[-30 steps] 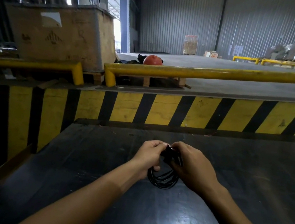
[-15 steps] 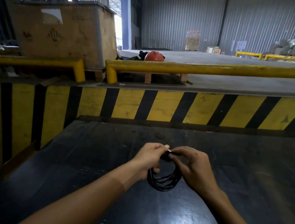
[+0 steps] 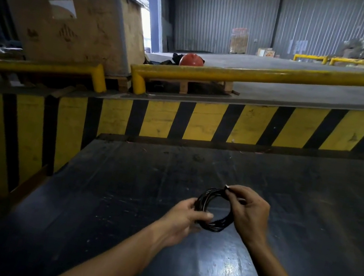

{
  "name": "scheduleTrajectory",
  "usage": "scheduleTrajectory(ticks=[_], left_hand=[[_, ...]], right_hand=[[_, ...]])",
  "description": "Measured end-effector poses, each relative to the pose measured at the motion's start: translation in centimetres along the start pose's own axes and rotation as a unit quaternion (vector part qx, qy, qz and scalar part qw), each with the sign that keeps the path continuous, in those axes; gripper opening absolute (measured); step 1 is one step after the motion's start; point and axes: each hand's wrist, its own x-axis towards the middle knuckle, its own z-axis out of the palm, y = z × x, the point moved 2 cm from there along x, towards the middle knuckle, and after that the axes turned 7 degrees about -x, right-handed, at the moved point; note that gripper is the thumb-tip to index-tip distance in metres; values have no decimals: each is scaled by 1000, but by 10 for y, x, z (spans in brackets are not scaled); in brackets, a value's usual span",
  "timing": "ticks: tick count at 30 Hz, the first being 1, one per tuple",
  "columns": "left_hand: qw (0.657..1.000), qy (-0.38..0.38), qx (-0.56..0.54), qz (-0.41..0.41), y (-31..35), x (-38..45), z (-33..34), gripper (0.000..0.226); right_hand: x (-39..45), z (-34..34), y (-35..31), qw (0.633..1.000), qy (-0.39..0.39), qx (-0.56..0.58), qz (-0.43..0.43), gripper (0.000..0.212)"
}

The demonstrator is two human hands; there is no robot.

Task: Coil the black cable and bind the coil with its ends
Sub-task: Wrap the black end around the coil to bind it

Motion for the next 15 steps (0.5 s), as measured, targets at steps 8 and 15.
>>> scheduleTrajectory(ticks=[8, 15], left_hand=[[992, 116, -51, 13, -18, 6, -23, 31], [986, 153, 67, -27, -32, 3, -62, 46]], right_hand=[[-53, 13, 28, 982, -152, 36, 105, 14], [-119, 26, 111, 813, -480, -239, 226, 48]])
